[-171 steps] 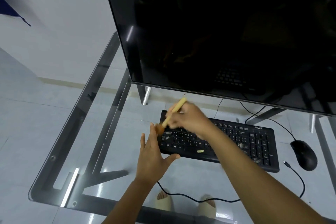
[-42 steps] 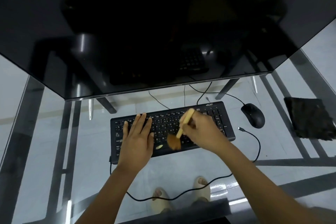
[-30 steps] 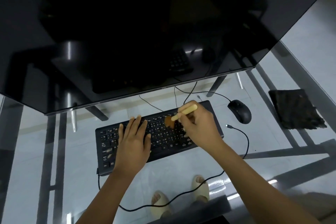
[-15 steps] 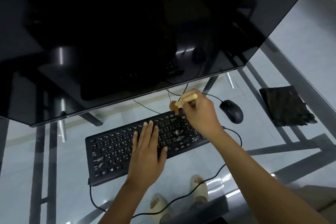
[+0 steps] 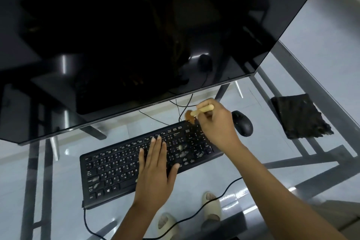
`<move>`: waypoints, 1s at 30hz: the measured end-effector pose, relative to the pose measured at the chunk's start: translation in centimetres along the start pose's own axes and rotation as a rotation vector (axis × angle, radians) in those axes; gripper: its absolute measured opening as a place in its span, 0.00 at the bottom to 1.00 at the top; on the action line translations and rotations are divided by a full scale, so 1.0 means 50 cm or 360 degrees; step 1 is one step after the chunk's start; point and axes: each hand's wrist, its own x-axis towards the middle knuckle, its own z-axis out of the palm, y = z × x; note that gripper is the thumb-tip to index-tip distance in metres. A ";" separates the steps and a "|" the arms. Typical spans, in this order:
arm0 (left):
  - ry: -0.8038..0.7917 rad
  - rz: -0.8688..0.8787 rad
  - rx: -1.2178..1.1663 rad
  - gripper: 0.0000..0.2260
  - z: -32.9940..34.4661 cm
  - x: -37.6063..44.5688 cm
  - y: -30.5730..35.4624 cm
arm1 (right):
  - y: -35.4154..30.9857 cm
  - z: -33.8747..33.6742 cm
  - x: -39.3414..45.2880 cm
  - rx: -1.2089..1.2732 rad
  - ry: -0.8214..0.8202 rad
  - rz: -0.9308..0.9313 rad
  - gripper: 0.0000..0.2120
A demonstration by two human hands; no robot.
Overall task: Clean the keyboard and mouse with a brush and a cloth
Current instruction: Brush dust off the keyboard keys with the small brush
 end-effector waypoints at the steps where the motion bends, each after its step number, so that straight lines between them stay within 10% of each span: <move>1: 0.0010 -0.0006 -0.0005 0.29 -0.002 0.006 0.002 | 0.004 -0.005 0.003 0.0034 -0.0130 0.0061 0.04; 3: 0.0027 -0.0013 0.0006 0.28 -0.004 0.017 0.003 | 0.011 -0.009 -0.001 -0.0121 -0.0356 0.0060 0.04; 7: 0.0043 -0.0042 -0.0014 0.29 -0.008 0.038 0.010 | 0.025 -0.040 0.005 -0.0065 -0.0001 0.0015 0.03; 11: 0.0045 -0.0078 -0.0016 0.29 -0.005 0.046 0.007 | 0.032 -0.058 0.003 -0.0096 -0.0424 0.0195 0.02; 15: 0.0046 -0.0101 -0.0027 0.30 -0.003 0.052 0.013 | 0.038 -0.075 -0.001 -0.0095 -0.0054 0.0145 0.02; 19: 0.0048 -0.0110 -0.0019 0.29 -0.003 0.060 0.012 | 0.038 -0.080 -0.007 -0.0122 -0.0472 0.0232 0.01; 22: 0.0064 -0.0129 -0.0044 0.29 -0.004 0.067 0.018 | 0.042 -0.091 -0.004 -0.0218 -0.0002 0.0149 0.01; 27: 0.0077 -0.0143 -0.0048 0.29 0.002 0.068 0.017 | 0.049 -0.099 -0.005 -0.0195 -0.0441 0.0193 0.01; 30: 0.0071 -0.0156 -0.0047 0.29 0.002 0.069 0.021 | 0.063 -0.109 -0.001 -0.0294 -0.0043 0.0079 0.01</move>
